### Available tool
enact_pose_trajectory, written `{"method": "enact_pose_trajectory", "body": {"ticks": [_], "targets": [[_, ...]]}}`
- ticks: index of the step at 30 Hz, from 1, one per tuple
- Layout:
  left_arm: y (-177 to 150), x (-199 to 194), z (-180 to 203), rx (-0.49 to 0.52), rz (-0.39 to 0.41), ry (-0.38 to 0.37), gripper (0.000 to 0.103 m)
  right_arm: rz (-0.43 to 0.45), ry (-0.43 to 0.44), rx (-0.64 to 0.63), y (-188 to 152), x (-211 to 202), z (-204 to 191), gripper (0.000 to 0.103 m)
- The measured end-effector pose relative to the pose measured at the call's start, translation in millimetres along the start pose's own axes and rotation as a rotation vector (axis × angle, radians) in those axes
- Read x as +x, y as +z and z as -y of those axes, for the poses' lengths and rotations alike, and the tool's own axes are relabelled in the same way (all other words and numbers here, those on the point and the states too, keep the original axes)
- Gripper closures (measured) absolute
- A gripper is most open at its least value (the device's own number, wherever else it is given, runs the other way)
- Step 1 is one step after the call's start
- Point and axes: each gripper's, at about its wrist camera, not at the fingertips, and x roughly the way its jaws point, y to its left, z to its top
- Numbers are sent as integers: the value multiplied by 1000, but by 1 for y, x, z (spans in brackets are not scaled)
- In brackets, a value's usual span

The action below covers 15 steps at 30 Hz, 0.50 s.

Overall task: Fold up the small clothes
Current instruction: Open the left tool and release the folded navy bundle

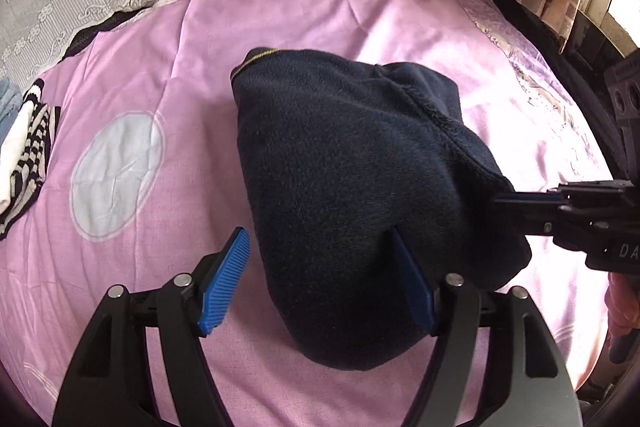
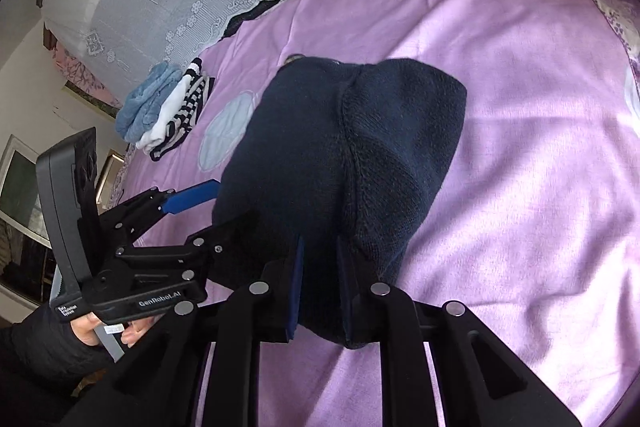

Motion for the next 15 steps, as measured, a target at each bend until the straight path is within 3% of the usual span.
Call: {"method": "enact_pose_trajectory", "body": {"ticks": [2, 3, 6, 9, 12, 15], "targets": [[-5, 12, -6, -32, -13, -19, 21, -29, -4, 24, -10, 14, 12, 93], [-7, 18, -10, -53, -18, -26, 19, -23, -7, 35, -14, 19, 17, 103], [-12, 27, -22, -122, -17, -54, 9, -10, 71, 140, -19, 20, 36, 103], [-12, 25, -20, -117, -8, -47, 9, -10, 77, 141, -20, 19, 36, 103], [-9, 13, -15, -101, 6, -48, 19, -11, 63, 126, -17, 15, 28, 103], [-7, -4, -16, -107, 31, -58, 23, -2, 72, 97, -12, 5, 13, 93]]}}
